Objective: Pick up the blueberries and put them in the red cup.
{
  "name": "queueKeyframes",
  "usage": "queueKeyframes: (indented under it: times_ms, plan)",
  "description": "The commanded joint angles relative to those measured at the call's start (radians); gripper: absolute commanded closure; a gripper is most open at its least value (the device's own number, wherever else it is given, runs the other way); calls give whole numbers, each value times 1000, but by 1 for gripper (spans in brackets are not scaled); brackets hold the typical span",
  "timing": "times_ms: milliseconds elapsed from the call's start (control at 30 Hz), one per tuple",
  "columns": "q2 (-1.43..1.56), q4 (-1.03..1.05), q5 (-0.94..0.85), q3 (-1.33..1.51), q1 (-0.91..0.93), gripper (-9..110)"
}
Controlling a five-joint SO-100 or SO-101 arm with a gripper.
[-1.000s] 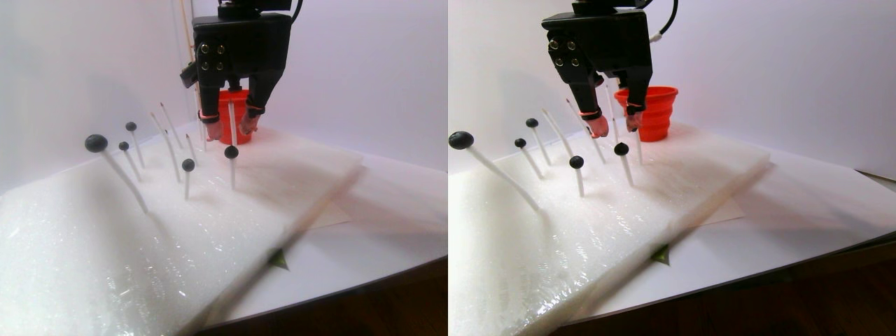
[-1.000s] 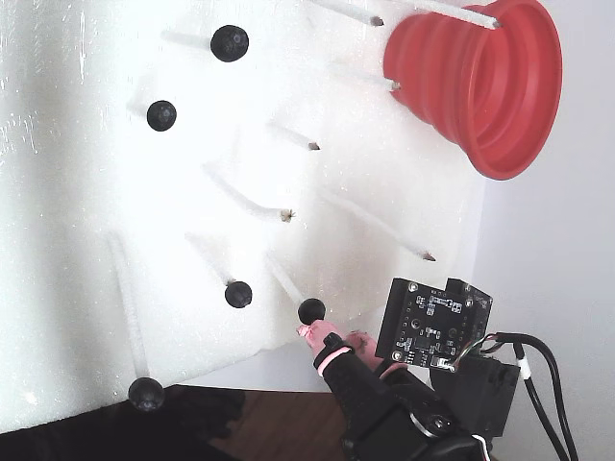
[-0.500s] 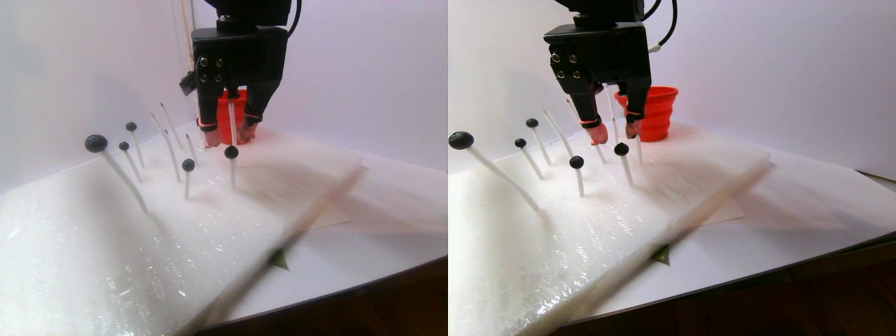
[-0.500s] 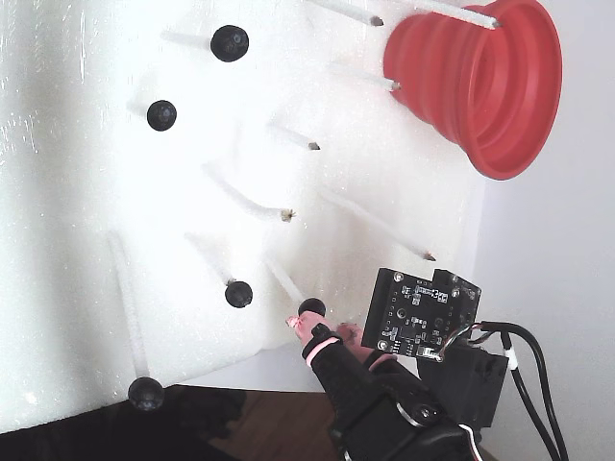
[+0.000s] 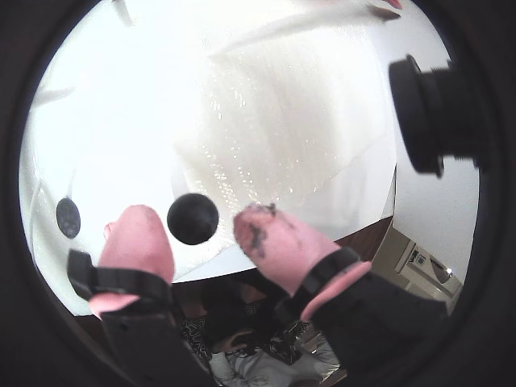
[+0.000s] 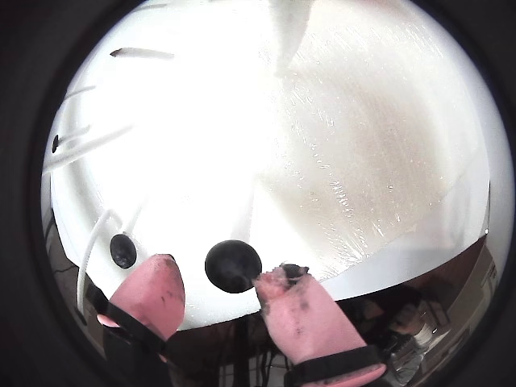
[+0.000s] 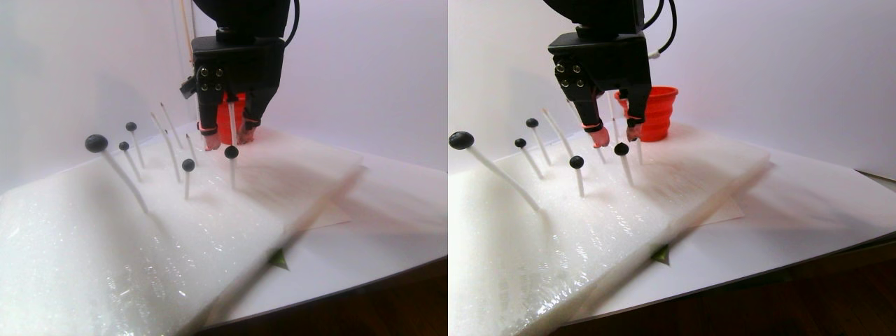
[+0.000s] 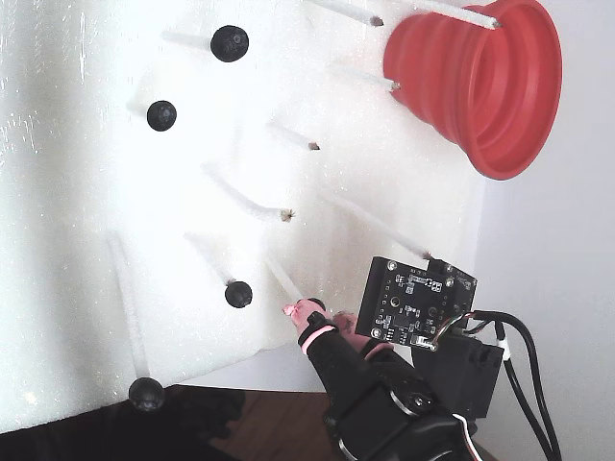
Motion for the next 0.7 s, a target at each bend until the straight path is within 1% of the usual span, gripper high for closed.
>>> queueKeyframes:
  times_ms: [0,667]
  plan:
    - [-3,-25,-11,-34,9,83]
    - [-118,-126,-32,-49,23,83]
